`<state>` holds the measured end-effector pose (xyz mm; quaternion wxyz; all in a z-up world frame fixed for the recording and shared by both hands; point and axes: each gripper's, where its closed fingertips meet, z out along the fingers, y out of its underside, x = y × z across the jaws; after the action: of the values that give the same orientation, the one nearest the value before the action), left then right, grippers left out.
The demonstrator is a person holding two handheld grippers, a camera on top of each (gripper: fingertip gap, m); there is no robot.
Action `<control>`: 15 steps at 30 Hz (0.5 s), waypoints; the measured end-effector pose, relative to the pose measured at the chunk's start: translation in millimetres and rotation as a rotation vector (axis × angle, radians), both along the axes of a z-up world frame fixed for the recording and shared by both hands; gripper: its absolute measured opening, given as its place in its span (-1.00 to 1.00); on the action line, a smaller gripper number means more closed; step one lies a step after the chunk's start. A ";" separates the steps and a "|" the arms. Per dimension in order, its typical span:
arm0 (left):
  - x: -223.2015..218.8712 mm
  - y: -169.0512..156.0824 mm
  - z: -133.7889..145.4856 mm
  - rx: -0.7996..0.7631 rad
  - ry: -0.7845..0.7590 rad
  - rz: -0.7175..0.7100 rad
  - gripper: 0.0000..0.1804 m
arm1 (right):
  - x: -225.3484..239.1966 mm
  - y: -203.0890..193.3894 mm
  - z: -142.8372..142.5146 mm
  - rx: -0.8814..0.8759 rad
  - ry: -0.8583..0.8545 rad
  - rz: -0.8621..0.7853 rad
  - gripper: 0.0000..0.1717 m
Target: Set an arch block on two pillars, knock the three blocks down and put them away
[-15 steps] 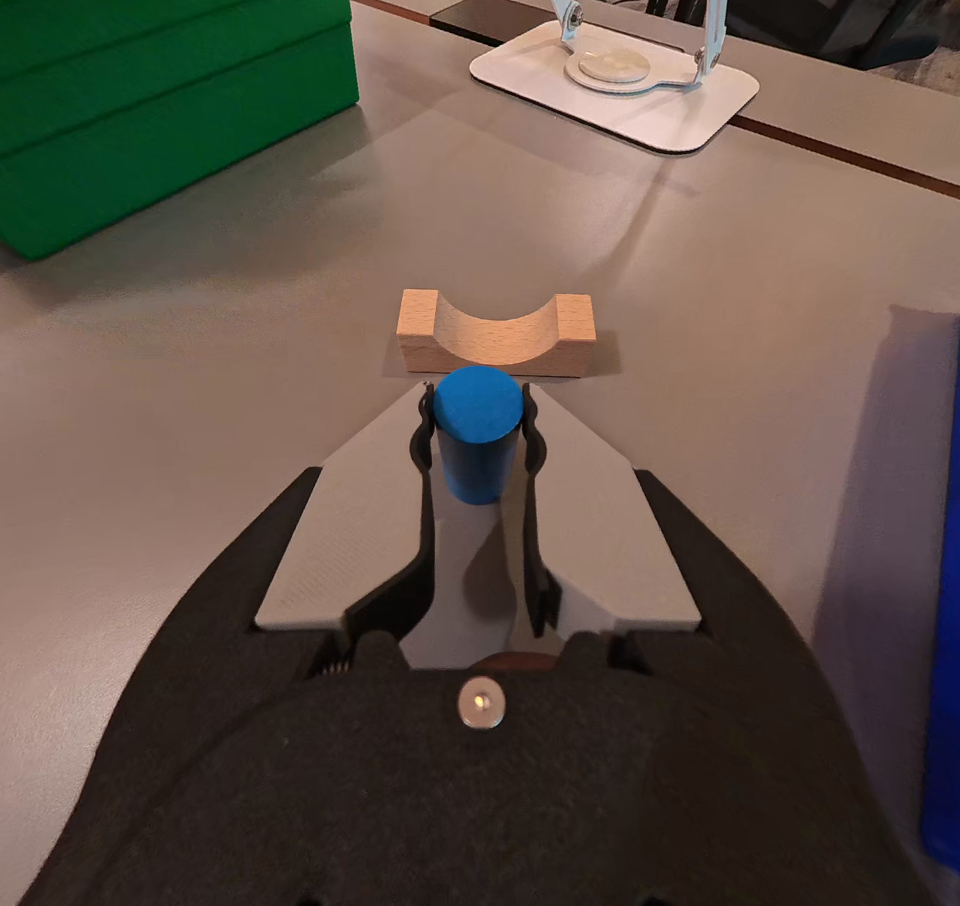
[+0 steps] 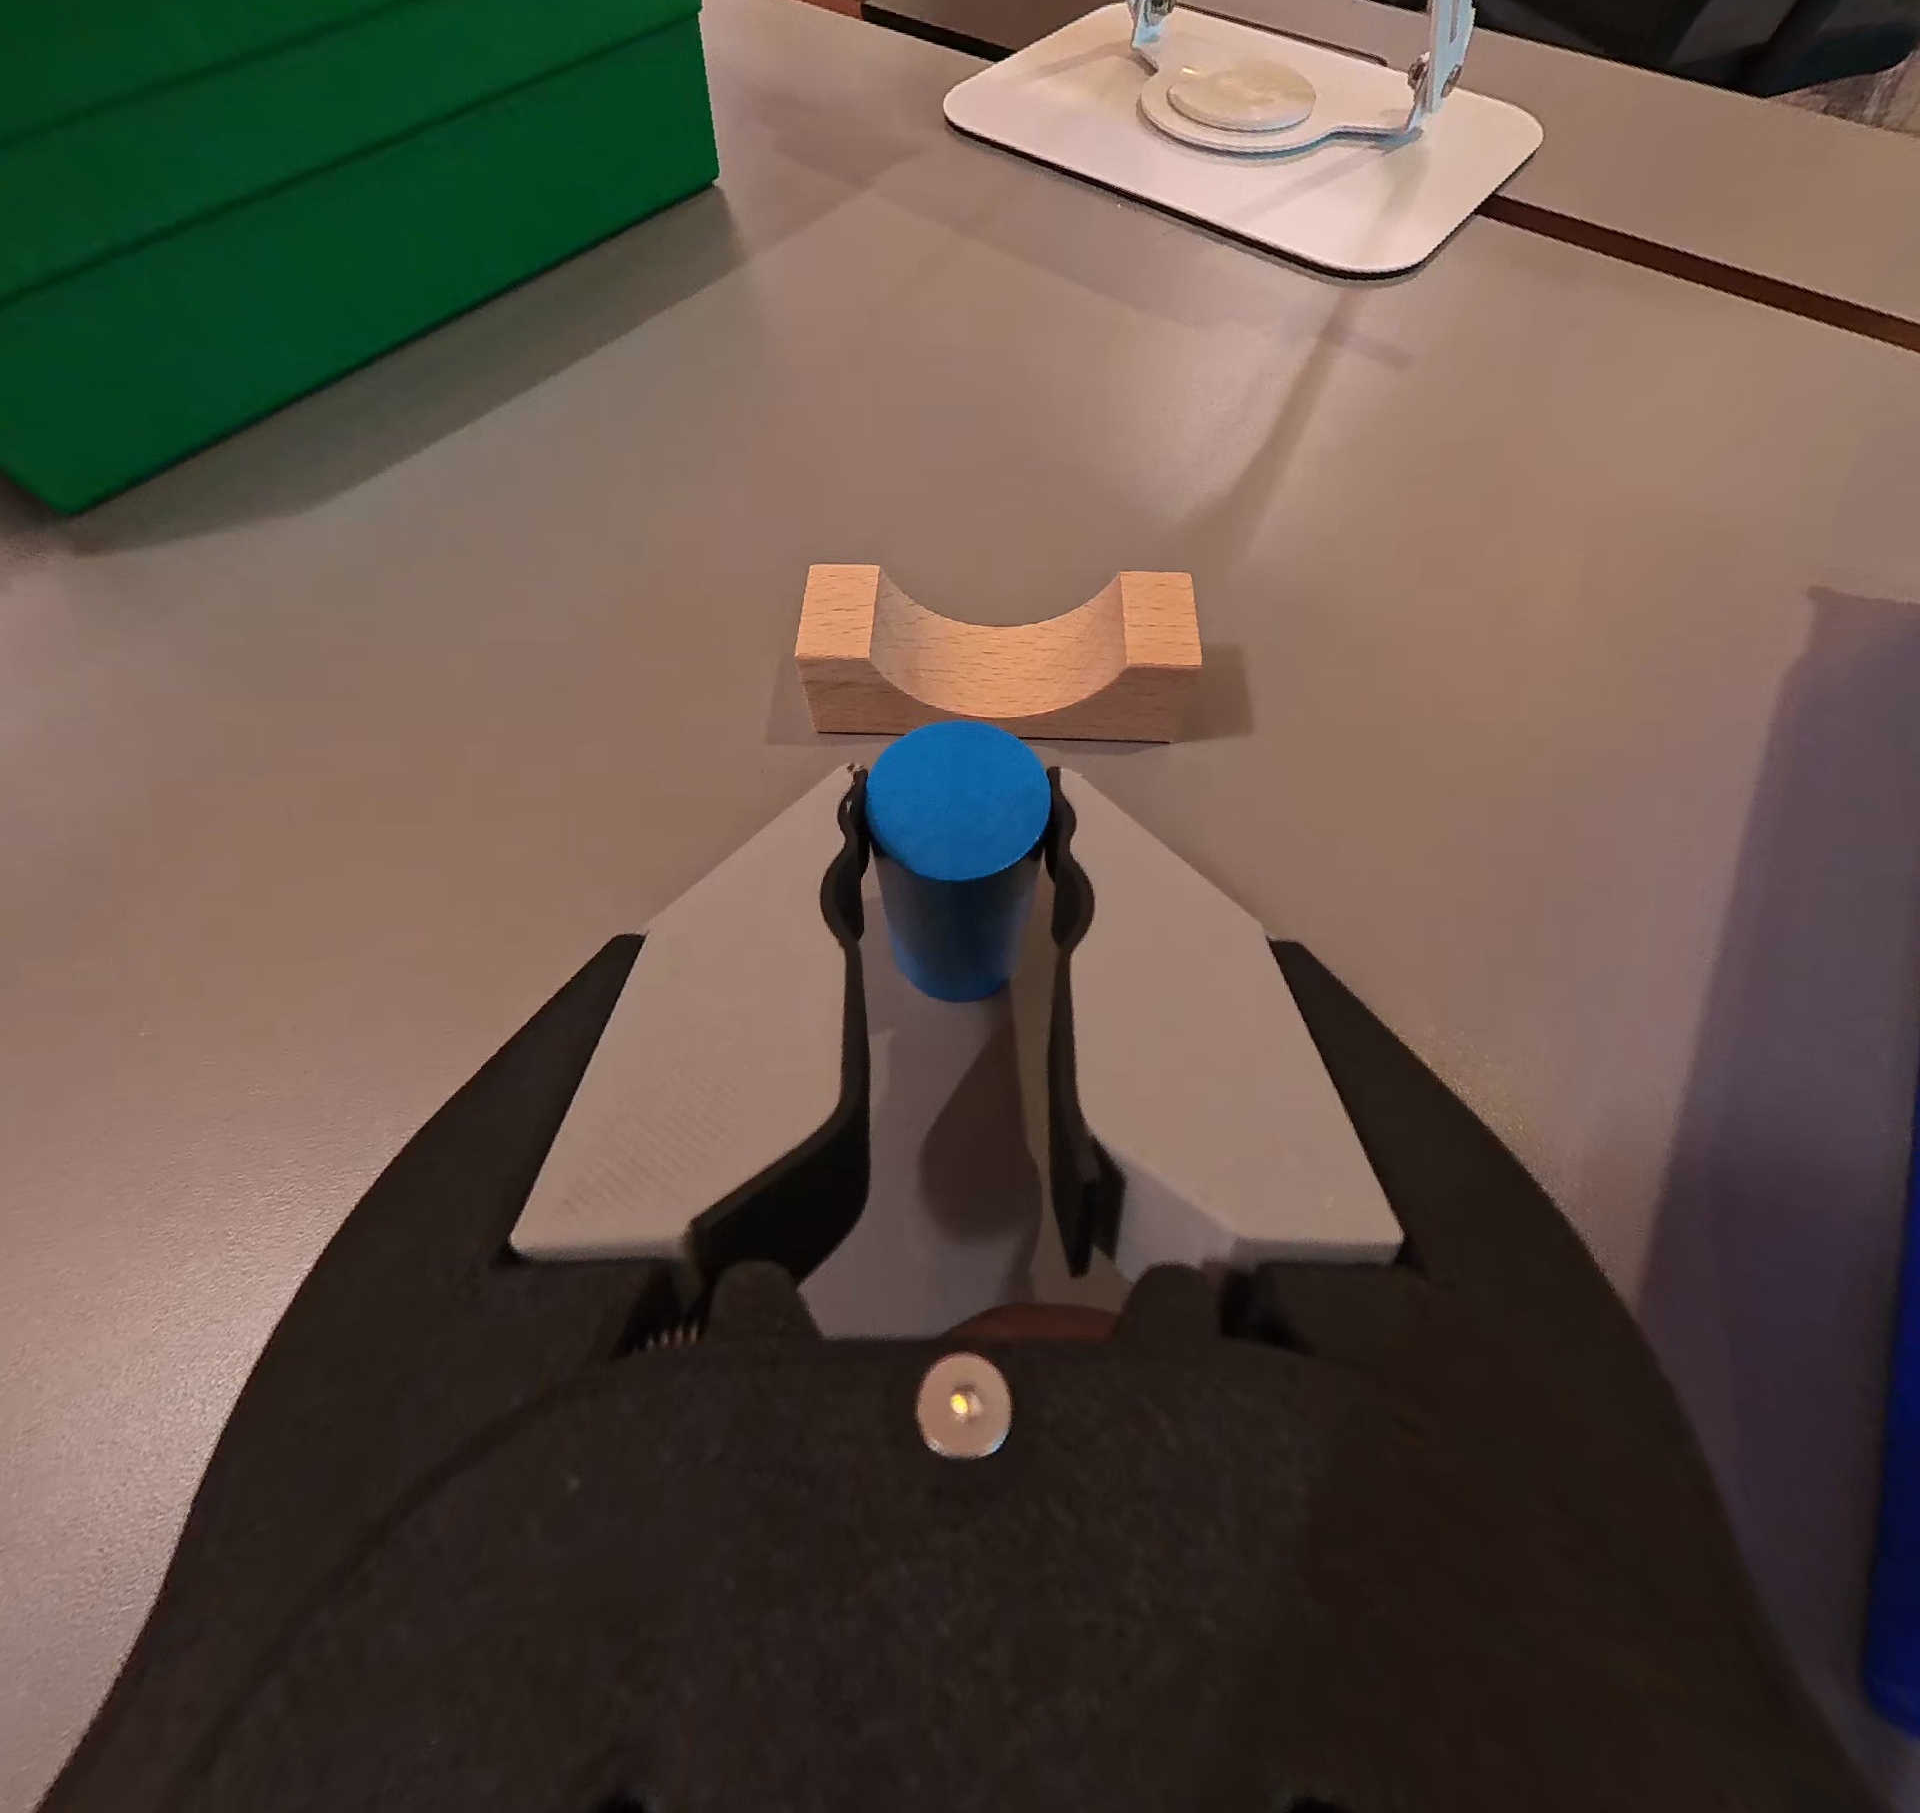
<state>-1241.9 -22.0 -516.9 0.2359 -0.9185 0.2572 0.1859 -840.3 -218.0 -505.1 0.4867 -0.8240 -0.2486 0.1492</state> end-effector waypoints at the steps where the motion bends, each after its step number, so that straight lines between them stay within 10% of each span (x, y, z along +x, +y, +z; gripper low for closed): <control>1: -3.3 1.6 -6.0 -0.027 0.018 0.007 -0.44 | -0.2 -0.2 -0.1 0.000 0.000 0.001 -0.64; 15: 18.3 -19.0 -2.8 -0.032 -0.265 0.008 -0.69 | 0.0 -5.0 5.0 0.019 0.033 0.017 -0.61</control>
<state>-1223.6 -41.0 -519.7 0.2526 -0.9396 0.2231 0.0595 -840.3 -222.9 -500.0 0.4972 -0.8147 -0.2491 0.1645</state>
